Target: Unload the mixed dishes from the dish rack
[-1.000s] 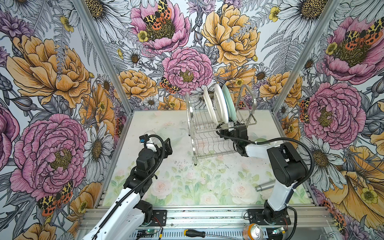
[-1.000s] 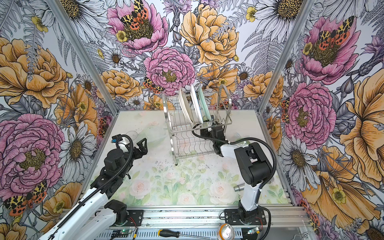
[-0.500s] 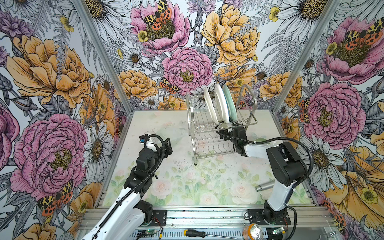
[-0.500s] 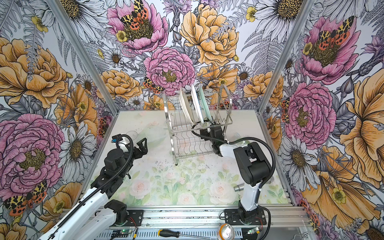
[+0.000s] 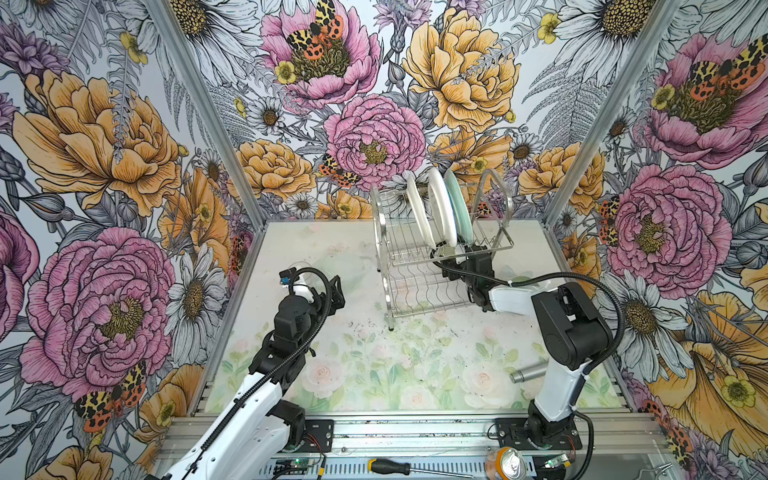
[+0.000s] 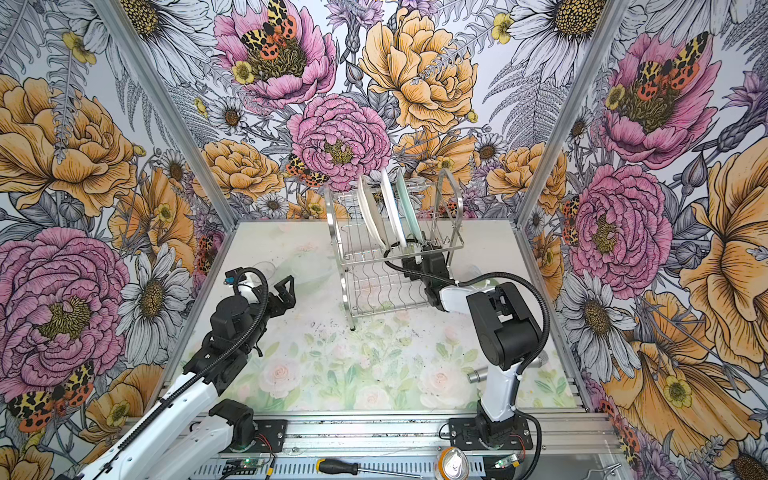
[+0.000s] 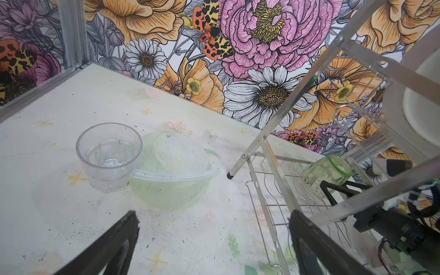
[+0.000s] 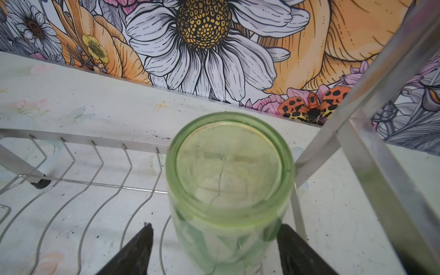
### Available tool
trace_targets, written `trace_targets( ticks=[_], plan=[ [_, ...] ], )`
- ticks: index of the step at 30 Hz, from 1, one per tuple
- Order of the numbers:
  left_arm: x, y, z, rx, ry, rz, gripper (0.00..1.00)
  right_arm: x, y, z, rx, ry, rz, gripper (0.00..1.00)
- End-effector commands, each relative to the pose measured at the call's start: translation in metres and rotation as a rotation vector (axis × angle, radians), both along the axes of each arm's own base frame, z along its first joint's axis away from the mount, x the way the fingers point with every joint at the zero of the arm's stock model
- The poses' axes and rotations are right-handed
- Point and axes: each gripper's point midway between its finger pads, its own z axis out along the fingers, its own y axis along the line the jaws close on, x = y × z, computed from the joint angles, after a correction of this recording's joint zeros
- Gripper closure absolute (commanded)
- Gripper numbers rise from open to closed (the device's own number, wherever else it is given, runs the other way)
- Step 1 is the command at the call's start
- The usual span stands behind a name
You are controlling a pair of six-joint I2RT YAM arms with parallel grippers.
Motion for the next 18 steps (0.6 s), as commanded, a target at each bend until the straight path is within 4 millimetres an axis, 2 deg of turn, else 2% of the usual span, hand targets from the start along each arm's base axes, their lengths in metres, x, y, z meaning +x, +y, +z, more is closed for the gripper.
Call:
trace_targets(
  ticks=[1, 6, 10, 18],
  plan=[
    [0.002, 0.005, -0.004, 0.004, -0.001, 0.021, 0.01, 0.003, 0.014, 0.007, 0.037, -0.028, 0.083, 0.19],
    [0.002, 0.005, -0.005, 0.006, 0.001, 0.022, 0.01, 0.008, 0.005, 0.007, 0.039, -0.033, 0.031, 0.19],
    [0.002, 0.005, -0.004, 0.004, -0.001, 0.021, 0.01, 0.012, -0.006, 0.007, 0.027, -0.034, -0.021, 0.10],
    [0.002, 0.006, -0.005, 0.003, 0.001, 0.025, 0.01, 0.017, -0.012, 0.007, 0.017, -0.037, -0.041, 0.06]
  ],
)
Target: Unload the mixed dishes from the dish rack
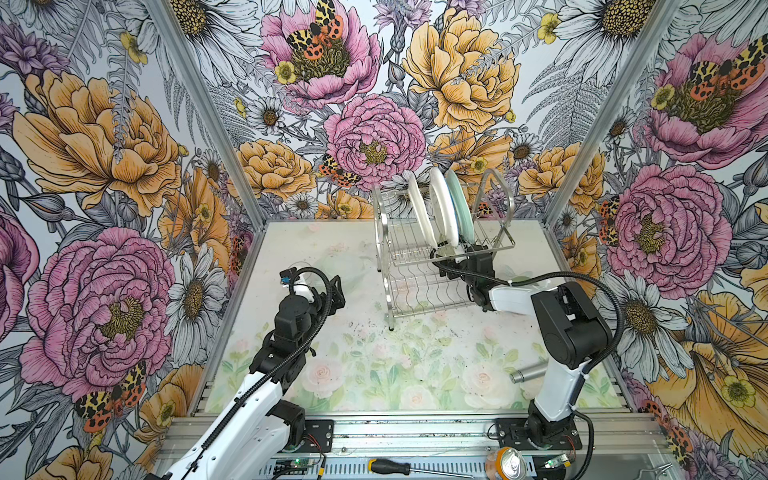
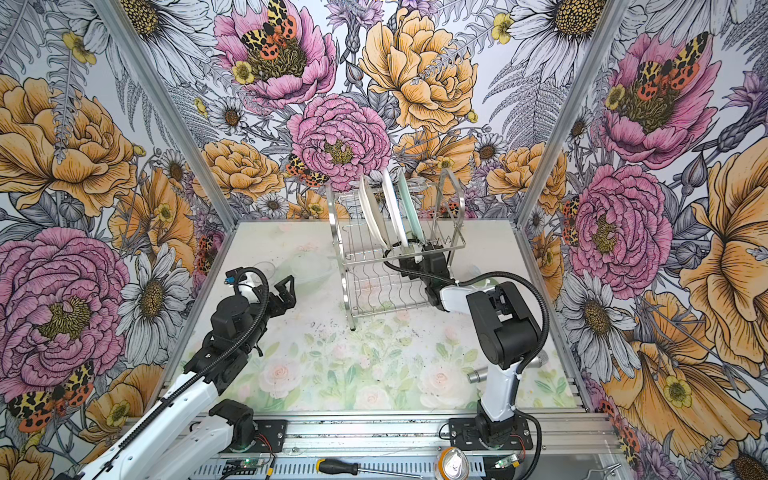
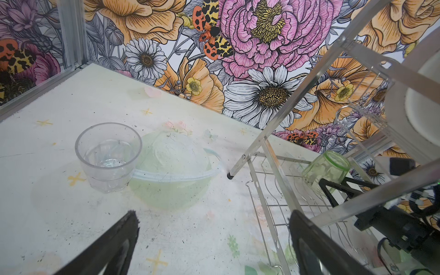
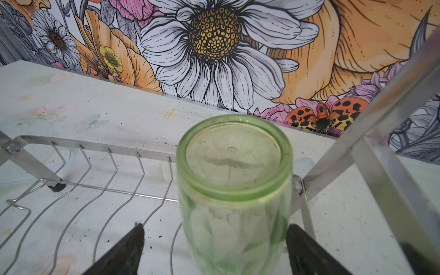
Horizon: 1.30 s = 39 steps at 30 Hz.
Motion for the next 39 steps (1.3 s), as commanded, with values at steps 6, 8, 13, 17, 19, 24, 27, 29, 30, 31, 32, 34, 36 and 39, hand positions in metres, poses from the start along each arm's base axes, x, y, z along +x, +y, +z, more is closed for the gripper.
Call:
trace_targets(
  ticks=[6, 8, 13, 17, 19, 24, 27, 29, 30, 31, 32, 34, 36, 39],
  plan=[
    [0.002, 0.005, -0.005, 0.002, 0.000, 0.024, 0.01, 0.015, -0.014, 0.002, 0.001, -0.007, -0.050, 0.15],
    [0.002, 0.005, -0.004, 0.001, -0.001, 0.023, 0.01, 0.018, -0.019, 0.002, 0.001, -0.004, -0.083, 0.17],
    [0.002, 0.005, -0.006, 0.002, 0.004, 0.021, 0.01, 0.020, -0.020, 0.001, 0.001, 0.001, -0.089, 0.25],
    [0.002, 0.005, -0.006, 0.002, 0.004, 0.023, 0.01, 0.018, -0.018, 0.001, 0.001, -0.001, -0.076, 0.34],
    [0.002, 0.005, -0.005, 0.002, 0.004, 0.023, 0.01, 0.016, -0.018, 0.001, 0.004, -0.002, -0.074, 0.34],
    [0.002, 0.005, -0.006, 0.000, 0.004, 0.023, 0.01, 0.011, -0.014, 0.002, 0.020, 0.000, -0.032, 0.35],
    [0.002, 0.005, -0.006, 0.000, 0.004, 0.022, 0.01, 0.006, -0.011, 0.002, 0.030, 0.002, -0.010, 0.36],
    [0.002, 0.005, -0.006, -0.002, 0.005, 0.022, 0.01, 0.004, -0.010, 0.002, 0.035, 0.003, 0.001, 0.37],
    [0.002, 0.005, -0.006, -0.003, 0.005, 0.021, 0.01, 0.002, -0.009, 0.002, 0.040, 0.003, 0.013, 0.38],
    [0.002, 0.005, -0.006, -0.003, 0.005, 0.021, 0.01, 0.000, -0.007, 0.002, 0.046, 0.004, 0.027, 0.38],
    [0.003, 0.004, -0.006, -0.004, 0.005, 0.020, 0.01, -0.002, -0.004, 0.004, 0.057, 0.002, 0.044, 0.38],
    [0.003, 0.004, -0.007, -0.004, 0.006, 0.020, 0.01, -0.008, 0.003, 0.004, 0.078, 0.004, 0.091, 0.38],
    [0.003, 0.005, -0.007, -0.004, 0.008, 0.022, 0.01, -0.015, 0.012, 0.005, 0.104, 0.013, 0.150, 0.38],
    [0.003, 0.004, -0.007, -0.005, 0.007, 0.020, 0.01, -0.026, 0.027, 0.009, 0.143, 0.018, 0.247, 0.37]
  ],
)
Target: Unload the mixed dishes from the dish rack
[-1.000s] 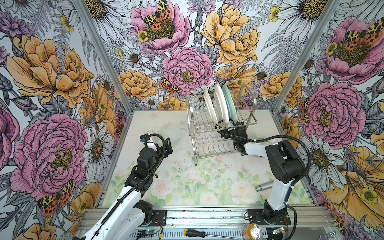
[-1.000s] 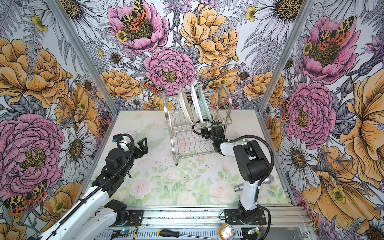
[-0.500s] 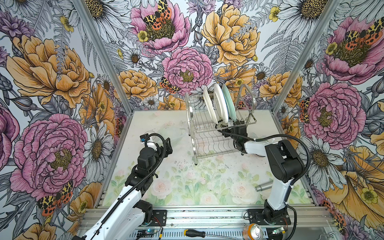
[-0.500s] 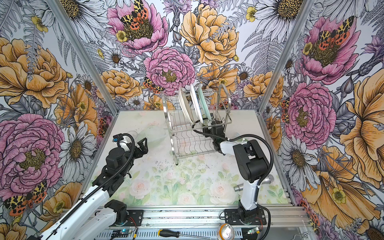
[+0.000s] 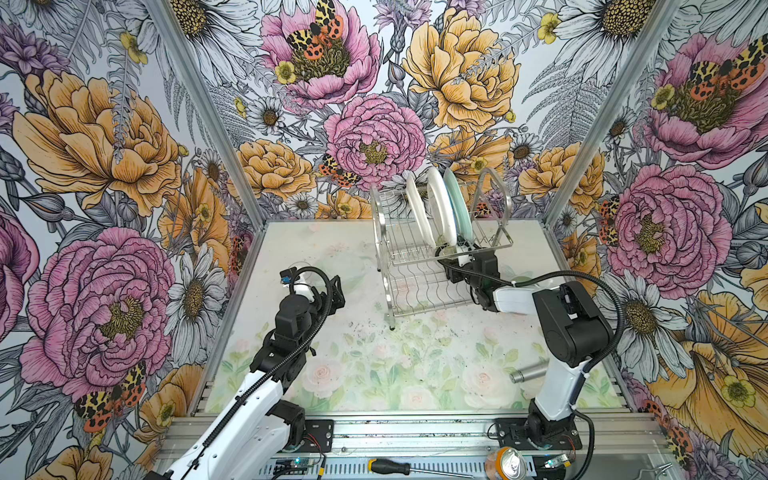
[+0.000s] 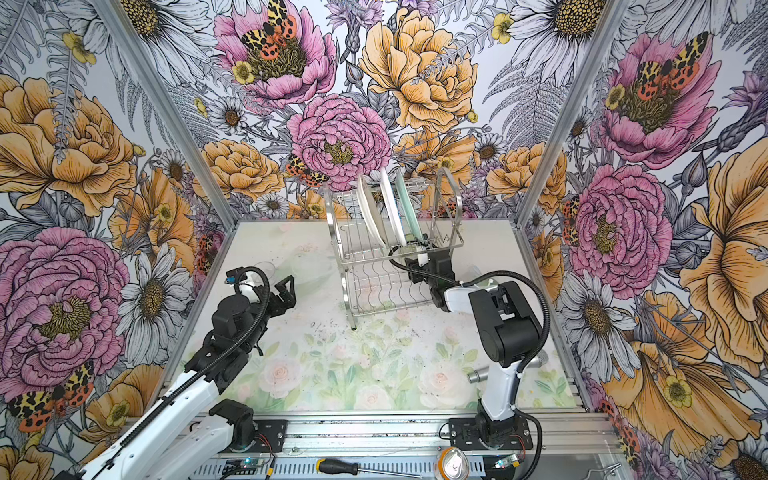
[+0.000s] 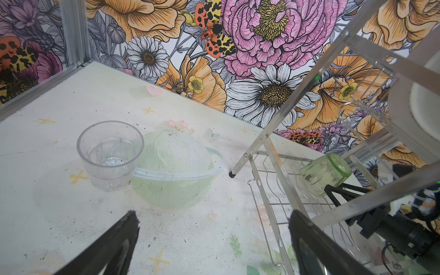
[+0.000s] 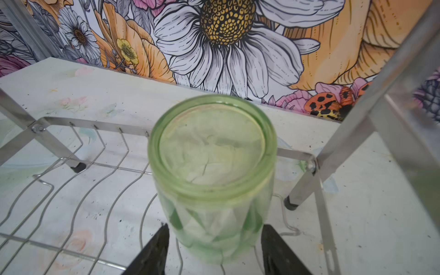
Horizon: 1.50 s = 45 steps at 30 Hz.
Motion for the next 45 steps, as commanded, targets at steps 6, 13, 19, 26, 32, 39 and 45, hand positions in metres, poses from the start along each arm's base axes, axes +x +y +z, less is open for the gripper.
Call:
trace_targets(
  ticks=[6, 13, 19, 26, 32, 39, 45],
  plan=[
    [0.002, 0.003, -0.004, -0.009, -0.003, 0.013, 0.01, -0.014, 0.018, 0.028, 0.079, -0.038, 0.117, 0.35],
    [0.002, 0.002, -0.005, -0.011, -0.002, 0.011, 0.01, -0.007, 0.003, 0.024, 0.024, -0.046, 0.033, 0.21],
    [0.003, 0.002, -0.007, -0.011, 0.004, 0.011, 0.01, 0.001, 0.006, 0.026, 0.007, -0.064, 0.047, 0.11],
    [0.004, 0.002, -0.009, -0.009, 0.011, 0.011, 0.01, 0.008, 0.011, 0.025, 0.001, -0.071, 0.064, 0.09],
    [0.007, 0.000, -0.013, -0.008, 0.020, 0.008, 0.01, 0.015, 0.011, 0.020, -0.018, -0.062, 0.067, 0.06],
    [0.008, -0.001, -0.013, -0.003, 0.028, 0.003, 0.01, 0.023, 0.010, 0.020, -0.019, -0.066, 0.067, 0.04],
    [0.007, 0.001, -0.011, -0.001, 0.020, 0.008, 0.01, 0.027, 0.015, 0.019, -0.031, -0.064, 0.112, 0.02]
  ],
)
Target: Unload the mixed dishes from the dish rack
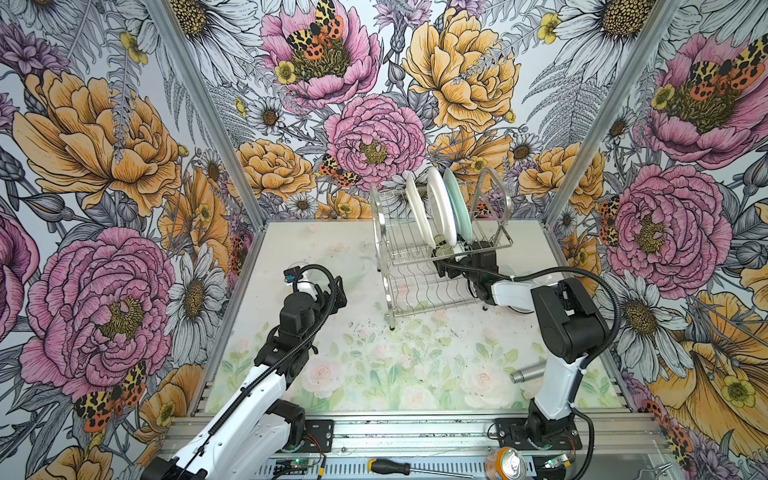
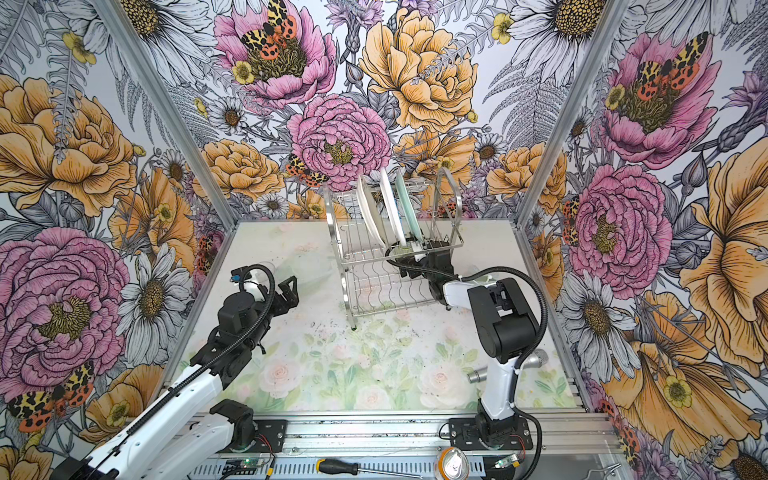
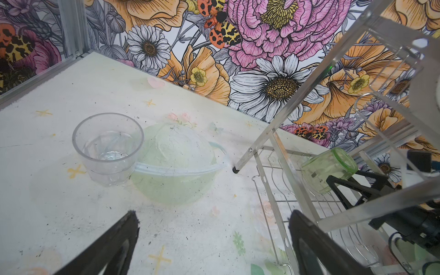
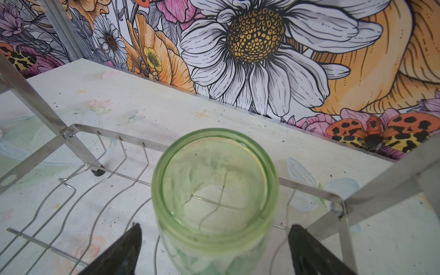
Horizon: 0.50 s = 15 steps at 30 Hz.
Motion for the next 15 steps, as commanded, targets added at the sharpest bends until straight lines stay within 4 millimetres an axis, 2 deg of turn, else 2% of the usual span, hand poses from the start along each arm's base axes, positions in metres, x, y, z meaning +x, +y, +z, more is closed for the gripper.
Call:
trace_targets(
  ticks=[1, 15],
  plan=[
    [0.000, 0.003, 0.001, -0.006, -0.016, 0.006, 0.01, 0.008, 0.005, 0.002, -0.004, -0.011, 0.038, 0.02],
    [0.005, 0.001, -0.004, 0.003, 0.001, 0.005, 0.01, 0.008, 0.023, 0.002, 0.025, 0.020, 0.156, 0.03]
  ],
)
